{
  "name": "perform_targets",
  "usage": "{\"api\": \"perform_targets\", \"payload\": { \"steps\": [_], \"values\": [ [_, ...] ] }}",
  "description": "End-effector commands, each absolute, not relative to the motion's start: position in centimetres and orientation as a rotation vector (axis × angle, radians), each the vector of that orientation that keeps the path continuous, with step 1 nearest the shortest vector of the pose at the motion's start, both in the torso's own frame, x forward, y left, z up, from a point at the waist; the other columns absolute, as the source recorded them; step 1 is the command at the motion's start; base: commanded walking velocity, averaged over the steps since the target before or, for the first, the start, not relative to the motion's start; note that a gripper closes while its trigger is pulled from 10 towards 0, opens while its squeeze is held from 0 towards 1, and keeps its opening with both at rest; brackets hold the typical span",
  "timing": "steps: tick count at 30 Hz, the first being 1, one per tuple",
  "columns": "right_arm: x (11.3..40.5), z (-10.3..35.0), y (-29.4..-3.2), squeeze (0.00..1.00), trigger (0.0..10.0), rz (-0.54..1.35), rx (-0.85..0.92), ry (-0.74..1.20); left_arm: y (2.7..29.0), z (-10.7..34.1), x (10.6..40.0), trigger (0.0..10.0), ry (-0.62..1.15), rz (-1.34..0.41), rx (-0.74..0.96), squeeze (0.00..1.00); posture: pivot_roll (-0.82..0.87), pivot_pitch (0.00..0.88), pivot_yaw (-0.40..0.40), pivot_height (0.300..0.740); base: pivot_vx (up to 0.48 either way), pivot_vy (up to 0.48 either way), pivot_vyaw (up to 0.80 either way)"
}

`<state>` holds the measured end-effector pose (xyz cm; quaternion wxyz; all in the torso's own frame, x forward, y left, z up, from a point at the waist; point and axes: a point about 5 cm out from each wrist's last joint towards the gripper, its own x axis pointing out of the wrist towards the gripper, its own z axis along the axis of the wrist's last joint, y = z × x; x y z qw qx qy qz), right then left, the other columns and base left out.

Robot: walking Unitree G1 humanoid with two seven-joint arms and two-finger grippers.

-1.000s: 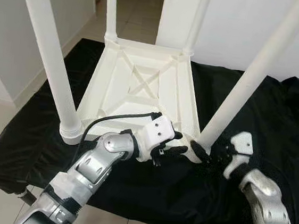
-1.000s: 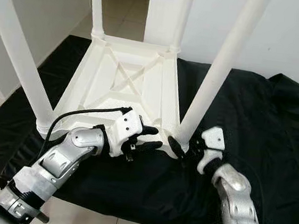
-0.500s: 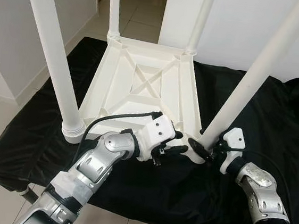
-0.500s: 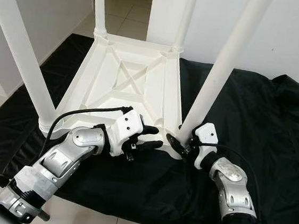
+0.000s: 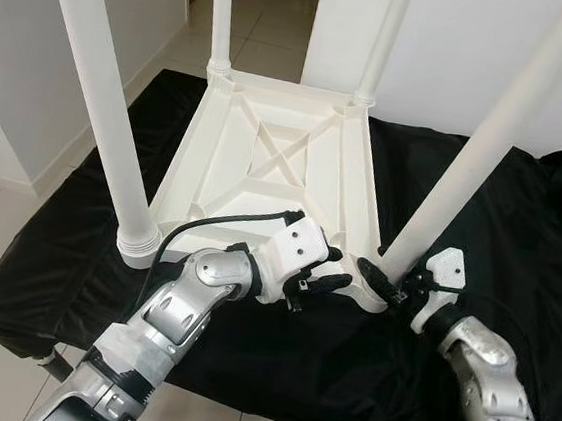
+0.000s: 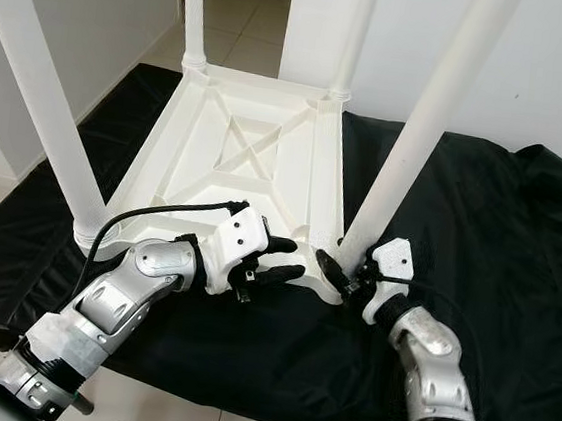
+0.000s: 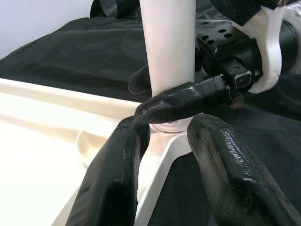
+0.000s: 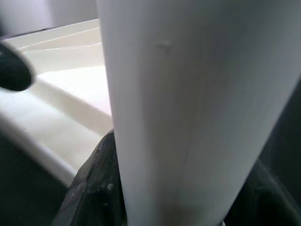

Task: Building children table

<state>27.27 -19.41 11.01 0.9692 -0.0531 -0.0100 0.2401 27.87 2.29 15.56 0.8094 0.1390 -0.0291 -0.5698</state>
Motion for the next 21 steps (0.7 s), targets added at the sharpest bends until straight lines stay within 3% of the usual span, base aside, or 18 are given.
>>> {"api": "perform_targets", "payload": {
  "steps": [1,6,9,11,16,21],
  "values": [
    [26.3,9.2,-19.3,0.0,10.0,0.369,-0.113,0.076,2.2,15.5,27.8,10.0,-0.062,-1.222,0.308,0.0,-0.09,0.0,-0.056,0.74,0.0,0.0,0.0],
    [26.0,9.2,-18.5,0.0,10.0,0.251,-0.058,0.072,2.2,15.4,27.8,10.0,-0.061,-1.229,0.31,0.0,-0.1,0.0,-0.048,0.74,0.0,0.0,0.0],
    [26.1,9.0,-16.7,0.0,10.0,-0.07,0.07,0.084,2.1,15.4,27.7,10.0,-0.06,-1.24,0.314,0.0,-0.1,0.0,-0.039,0.74,0.0,0.0,0.0],
    [26.2,8.9,-16.2,0.0,10.0,-0.138,0.107,0.095,2.0,15.4,27.7,10.0,-0.06,-1.242,0.314,0.0,-0.11,0.0,-0.037,0.74,0.0,0.0,0.0],
    [26.4,9.3,-14.0,0.0,10.0,-0.142,0.12,0.109,1.9,15.5,27.7,10.0,-0.061,-1.25,0.314,0.0,-0.1,0.0,-0.032,0.74,0.0,0.0,0.0],
    [26.4,9.6,-14.2,0.0,10.0,-0.135,0.12,0.103,2.0,15.4,27.7,10.0,-0.059,-1.251,0.317,0.0,-0.1,0.0,-0.034,0.74,0.0,0.0,0.0]
  ]
}}
